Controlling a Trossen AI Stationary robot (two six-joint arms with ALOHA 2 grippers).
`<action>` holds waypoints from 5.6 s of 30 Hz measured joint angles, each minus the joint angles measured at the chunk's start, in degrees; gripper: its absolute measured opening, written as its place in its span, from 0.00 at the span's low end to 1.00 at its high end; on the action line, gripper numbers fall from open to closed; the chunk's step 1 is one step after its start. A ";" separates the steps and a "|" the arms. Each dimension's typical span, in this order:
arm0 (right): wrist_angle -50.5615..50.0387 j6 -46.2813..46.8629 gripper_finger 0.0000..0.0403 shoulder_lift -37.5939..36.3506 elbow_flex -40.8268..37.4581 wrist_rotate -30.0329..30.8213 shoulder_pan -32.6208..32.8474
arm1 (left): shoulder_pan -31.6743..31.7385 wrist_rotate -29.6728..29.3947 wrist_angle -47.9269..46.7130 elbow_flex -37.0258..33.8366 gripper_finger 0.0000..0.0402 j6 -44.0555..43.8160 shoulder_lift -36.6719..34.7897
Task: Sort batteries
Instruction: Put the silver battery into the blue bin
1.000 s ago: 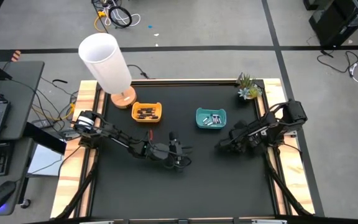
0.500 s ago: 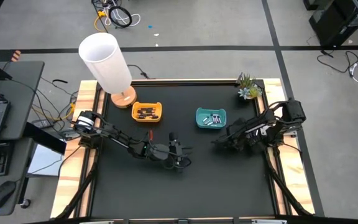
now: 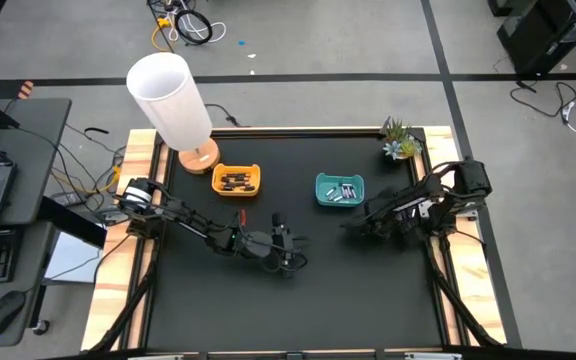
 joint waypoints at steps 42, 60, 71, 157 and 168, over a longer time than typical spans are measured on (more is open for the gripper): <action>-8.69 10.00 0.65 0.51 8.68 -4.00 -8.33 | -1.43 -0.31 -2.54 0.03 0.22 1.30 -2.29; -2.18 5.25 0.74 0.53 7.17 -4.56 -12.89 | -1.46 -0.31 -3.82 0.03 0.22 1.32 -2.29; -4.39 6.17 0.65 0.55 11.43 -11.58 -3.51 | -1.32 -0.33 -4.04 0.03 0.22 1.43 -2.32; -18.70 41.14 0.02 -12.21 30.65 -2.39 -12.14 | -1.06 5.08 11.21 -15.06 0.18 4.42 -10.51; -18.78 12.04 0.00 4.90 28.03 -13.42 -6.78 | -4.33 1.54 11.52 -23.83 0.18 2.74 -18.44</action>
